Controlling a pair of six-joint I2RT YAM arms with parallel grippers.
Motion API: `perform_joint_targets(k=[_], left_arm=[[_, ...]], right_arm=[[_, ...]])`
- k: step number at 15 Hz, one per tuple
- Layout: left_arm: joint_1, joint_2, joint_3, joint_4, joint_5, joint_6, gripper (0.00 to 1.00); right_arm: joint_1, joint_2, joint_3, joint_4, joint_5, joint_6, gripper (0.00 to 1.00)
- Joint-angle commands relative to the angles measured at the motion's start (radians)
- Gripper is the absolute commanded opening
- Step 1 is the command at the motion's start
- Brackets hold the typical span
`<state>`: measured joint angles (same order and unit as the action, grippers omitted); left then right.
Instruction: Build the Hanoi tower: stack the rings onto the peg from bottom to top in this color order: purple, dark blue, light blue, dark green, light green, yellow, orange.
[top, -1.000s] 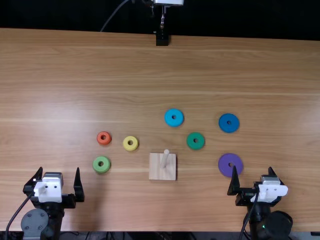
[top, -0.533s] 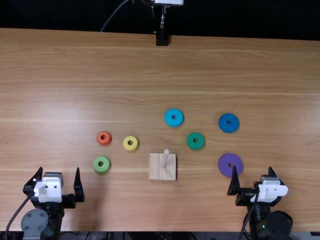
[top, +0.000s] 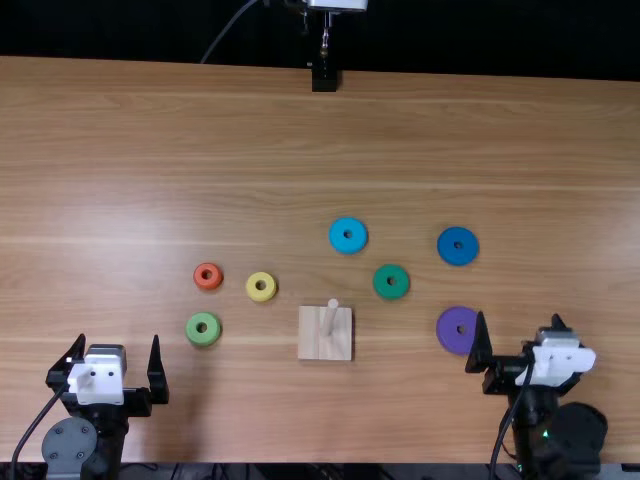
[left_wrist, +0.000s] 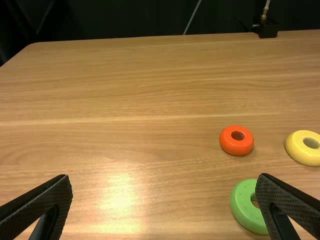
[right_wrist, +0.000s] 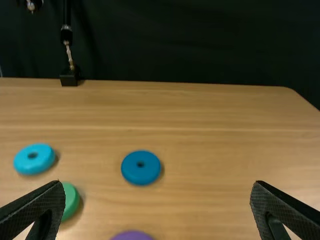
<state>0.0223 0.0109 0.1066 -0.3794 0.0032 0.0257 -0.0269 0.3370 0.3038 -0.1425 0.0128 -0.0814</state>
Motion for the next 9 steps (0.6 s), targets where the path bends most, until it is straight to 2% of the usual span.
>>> perform_joint_targets(k=[1,4,7,9], left_arm=[[0.008,-0.011,-0.107,-0.066,-0.003,0.002,1.0],[0.008,-0.011,-0.107,-0.066,-0.003,0.002,1.0],[0.008,-0.011,-0.107,-0.066,-0.003,0.002,1.0],[0.008,-0.011,-0.107,-0.066,-0.003,0.002,1.0]], right_arm=[[0.005,0.123,0.097,0.005,0.007,-0.009,1.0],[0.007,0.327,0.267,-0.05,0.007,-0.009,1.0],[0.079,0.579,0.468,-0.437,0.006,-0.003,1.0],[0.108,0.688,0.546,-0.588,-0.004,0.006,1.0]])
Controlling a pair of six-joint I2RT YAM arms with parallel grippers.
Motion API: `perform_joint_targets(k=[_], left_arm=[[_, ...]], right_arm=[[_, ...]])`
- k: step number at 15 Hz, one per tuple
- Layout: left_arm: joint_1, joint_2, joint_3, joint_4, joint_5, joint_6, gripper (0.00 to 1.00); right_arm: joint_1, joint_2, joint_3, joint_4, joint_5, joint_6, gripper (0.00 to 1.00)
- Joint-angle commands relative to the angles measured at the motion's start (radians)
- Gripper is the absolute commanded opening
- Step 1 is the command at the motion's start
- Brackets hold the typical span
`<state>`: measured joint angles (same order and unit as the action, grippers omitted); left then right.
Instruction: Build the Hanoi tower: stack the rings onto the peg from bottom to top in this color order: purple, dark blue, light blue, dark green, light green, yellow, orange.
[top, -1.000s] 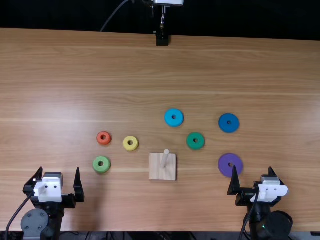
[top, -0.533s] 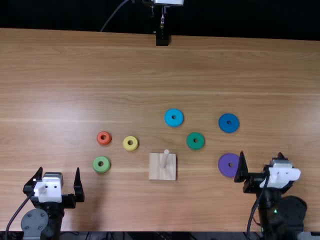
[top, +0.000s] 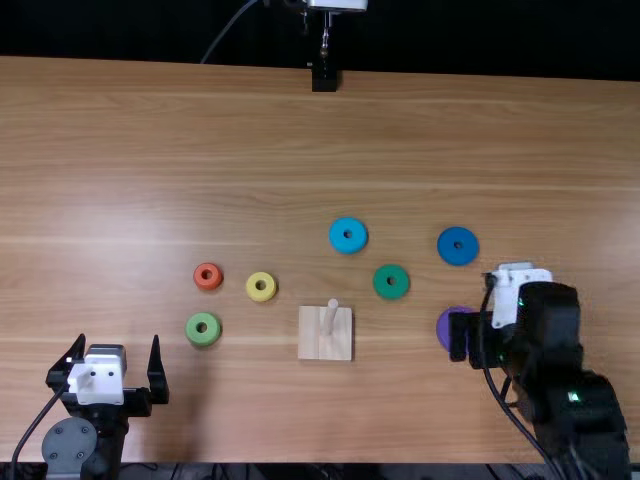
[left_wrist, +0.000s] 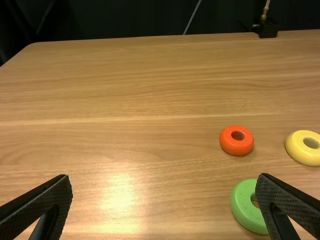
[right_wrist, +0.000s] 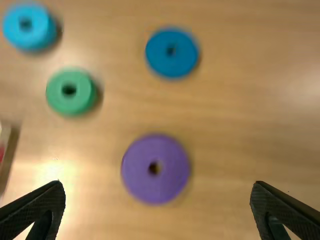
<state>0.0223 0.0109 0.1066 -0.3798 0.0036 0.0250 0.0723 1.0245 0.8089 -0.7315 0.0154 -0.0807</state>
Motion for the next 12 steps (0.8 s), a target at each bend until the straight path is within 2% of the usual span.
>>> perform_joint_targets(k=[1,3,4,5,6,7,8,12], left_arm=[[0.008,-0.011,-0.107,-0.066,-0.004,0.003,1.0],[0.008,-0.011,-0.107,-0.066,-0.004,0.003,1.0],[0.008,-0.011,-0.107,-0.066,-0.004,0.003,1.0],[0.008,-0.011,-0.107,-0.066,-0.004,0.003,1.0],[0.008,-0.011,-0.107,-0.066,-0.004,0.003,1.0],[0.008,-0.011,-0.107,-0.066,-0.004,0.003,1.0],[0.008,-0.011,-0.107,-0.066,-0.004,0.003,1.0],[0.008,-0.011,-0.107,-0.066,-0.004,0.003,1.0]], right_arm=[[0.017,0.046,0.061,-0.034,-0.006,0.007,1.0],[0.035,0.166,0.076,-0.083,-0.006,0.016,1.0],[0.034,0.215,0.098,-0.096,-0.008,0.083,1.0],[0.032,0.264,0.111,-0.098,-0.012,0.186,1.0],[0.034,0.304,0.125,-0.1,-0.014,0.246,1.0],[0.034,0.327,0.131,-0.098,-0.014,0.267,1.0],[0.034,0.347,0.128,-0.091,-0.014,0.27,1.0],[0.03,0.447,0.122,-0.098,-0.01,0.263,1.0]])
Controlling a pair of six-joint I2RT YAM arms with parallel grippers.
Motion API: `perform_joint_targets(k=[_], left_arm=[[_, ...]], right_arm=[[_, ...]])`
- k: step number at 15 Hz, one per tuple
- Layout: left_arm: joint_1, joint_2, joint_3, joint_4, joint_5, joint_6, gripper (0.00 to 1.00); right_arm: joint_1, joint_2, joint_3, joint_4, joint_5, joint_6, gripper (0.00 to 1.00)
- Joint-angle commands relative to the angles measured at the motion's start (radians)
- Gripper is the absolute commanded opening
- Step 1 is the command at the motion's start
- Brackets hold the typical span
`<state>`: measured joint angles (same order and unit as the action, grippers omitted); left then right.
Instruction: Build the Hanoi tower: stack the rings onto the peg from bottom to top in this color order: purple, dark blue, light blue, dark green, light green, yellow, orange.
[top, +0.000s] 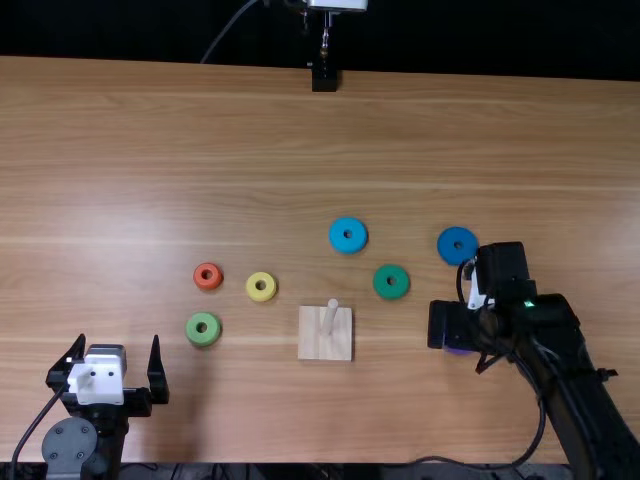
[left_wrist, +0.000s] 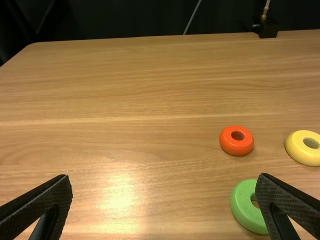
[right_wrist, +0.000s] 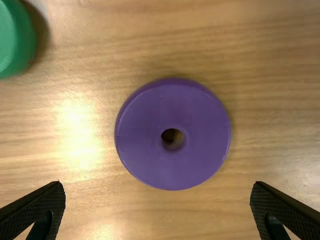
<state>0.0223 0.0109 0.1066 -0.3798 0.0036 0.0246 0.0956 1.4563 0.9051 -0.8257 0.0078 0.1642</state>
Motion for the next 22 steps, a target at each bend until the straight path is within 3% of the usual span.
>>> perform_joint_targets(k=[1,11,13,16,22], left_arm=[[0.008,-0.011,-0.107,-0.066,-0.004,0.003,1.0],[0.008,-0.011,-0.107,-0.066,-0.004,0.003,1.0],[0.008,-0.011,-0.107,-0.066,-0.004,0.003,1.0],[0.008,-0.011,-0.107,-0.066,-0.004,0.003,1.0],[0.008,-0.011,-0.107,-0.066,-0.004,0.003,1.0]], right_arm=[[0.006,0.038,0.028,-0.002,-0.002,0.012,1.0],[-0.007,0.157,0.041,0.081,-0.002,0.011,1.0],[-0.016,0.167,0.04,0.086,-0.002,0.003,1.0],[-0.04,0.17,0.029,0.086,0.0,-0.035,1.0],[-0.068,0.211,0.025,0.085,0.001,-0.037,1.0]])
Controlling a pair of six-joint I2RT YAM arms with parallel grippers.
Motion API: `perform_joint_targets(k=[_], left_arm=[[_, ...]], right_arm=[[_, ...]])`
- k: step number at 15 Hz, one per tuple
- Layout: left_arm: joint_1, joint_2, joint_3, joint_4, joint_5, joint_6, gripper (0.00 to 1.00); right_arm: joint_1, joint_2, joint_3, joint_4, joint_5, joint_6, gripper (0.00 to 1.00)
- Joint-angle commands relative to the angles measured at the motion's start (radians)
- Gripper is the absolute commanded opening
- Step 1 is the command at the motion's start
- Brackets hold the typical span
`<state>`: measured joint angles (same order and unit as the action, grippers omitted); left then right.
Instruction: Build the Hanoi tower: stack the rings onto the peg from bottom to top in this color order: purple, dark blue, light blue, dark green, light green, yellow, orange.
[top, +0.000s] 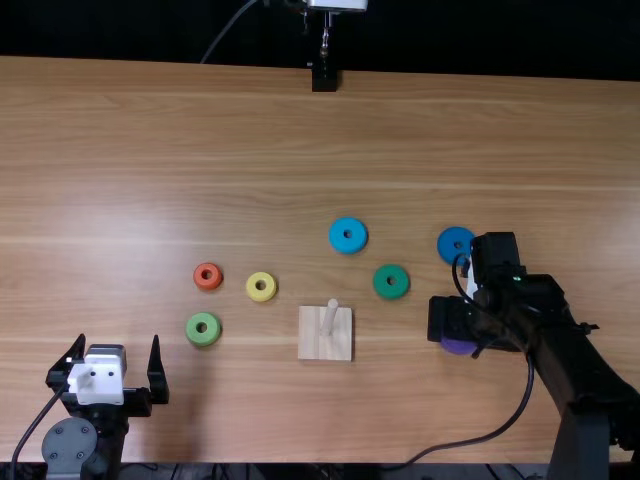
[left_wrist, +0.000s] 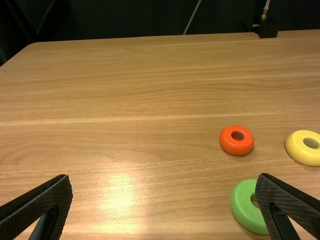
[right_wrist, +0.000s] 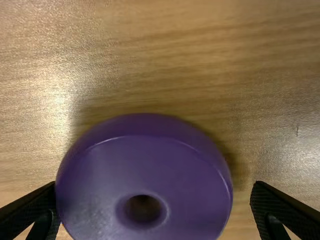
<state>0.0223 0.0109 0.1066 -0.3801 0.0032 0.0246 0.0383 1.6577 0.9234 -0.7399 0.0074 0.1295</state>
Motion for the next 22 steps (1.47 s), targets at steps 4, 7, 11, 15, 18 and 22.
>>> perform_joint_targets(k=[4,7,11,15,18,22], left_arm=[[0.008,-0.011,-0.107,-0.065,-0.003,0.003,1.0],[0.008,-0.011,-0.107,-0.065,-0.003,0.003,1.0],[0.008,-0.011,-0.107,-0.065,-0.003,0.003,1.0],[0.008,-0.011,-0.107,-0.065,-0.003,0.003,1.0],[0.008,-0.011,-0.107,-0.065,-0.003,0.003,1.0],[0.008,-0.011,-0.107,-0.065,-0.001,0.003,1.0]], right_arm=[[-0.011,0.013,0.006,-0.001,0.002,-0.001,1.0],[-0.011,0.013,-0.005,0.001,0.002,0.005,0.86],[-0.011,0.014,-0.015,0.002,0.002,0.009,0.61],[-0.009,0.01,-0.017,0.083,0.002,0.01,0.08],[-0.002,0.001,-0.006,0.08,0.005,0.001,0.08],[0.035,-0.118,0.066,0.014,0.004,-0.008,0.06]])
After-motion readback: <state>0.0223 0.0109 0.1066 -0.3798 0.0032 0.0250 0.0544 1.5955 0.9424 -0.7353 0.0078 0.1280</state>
